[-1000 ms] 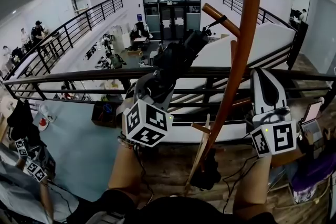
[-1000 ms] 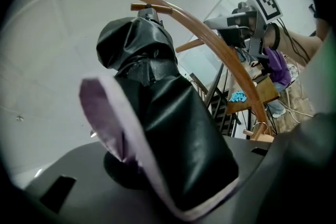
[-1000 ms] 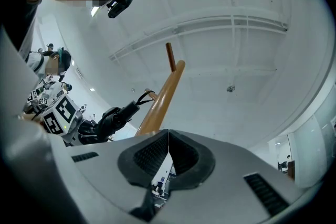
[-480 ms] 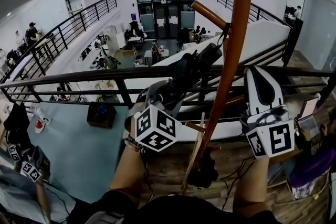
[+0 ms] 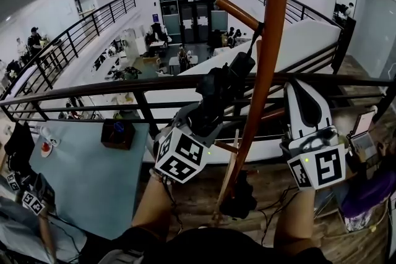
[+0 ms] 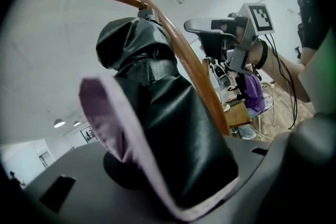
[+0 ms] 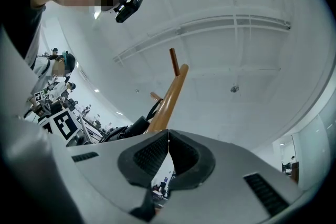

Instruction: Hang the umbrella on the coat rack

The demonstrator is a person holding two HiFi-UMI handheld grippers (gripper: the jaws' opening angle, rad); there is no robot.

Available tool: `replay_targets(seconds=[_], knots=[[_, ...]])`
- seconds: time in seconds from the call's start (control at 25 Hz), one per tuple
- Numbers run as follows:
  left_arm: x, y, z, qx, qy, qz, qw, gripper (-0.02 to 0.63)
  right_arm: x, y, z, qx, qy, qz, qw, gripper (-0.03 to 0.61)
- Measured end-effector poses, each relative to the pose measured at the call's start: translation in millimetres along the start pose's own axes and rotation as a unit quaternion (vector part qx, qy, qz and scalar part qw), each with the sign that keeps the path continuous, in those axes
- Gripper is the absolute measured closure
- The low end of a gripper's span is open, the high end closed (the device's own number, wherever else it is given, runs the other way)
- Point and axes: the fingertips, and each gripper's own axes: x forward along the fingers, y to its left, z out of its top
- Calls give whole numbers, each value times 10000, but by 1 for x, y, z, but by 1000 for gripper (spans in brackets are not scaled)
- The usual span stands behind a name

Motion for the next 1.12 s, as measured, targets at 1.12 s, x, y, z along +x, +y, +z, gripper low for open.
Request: replay_targets(seconds=[1.12], knots=[[6, -60, 32, -975, -944, -264, 9904, 364, -48, 11, -26, 550, 270, 377, 9974, 548]])
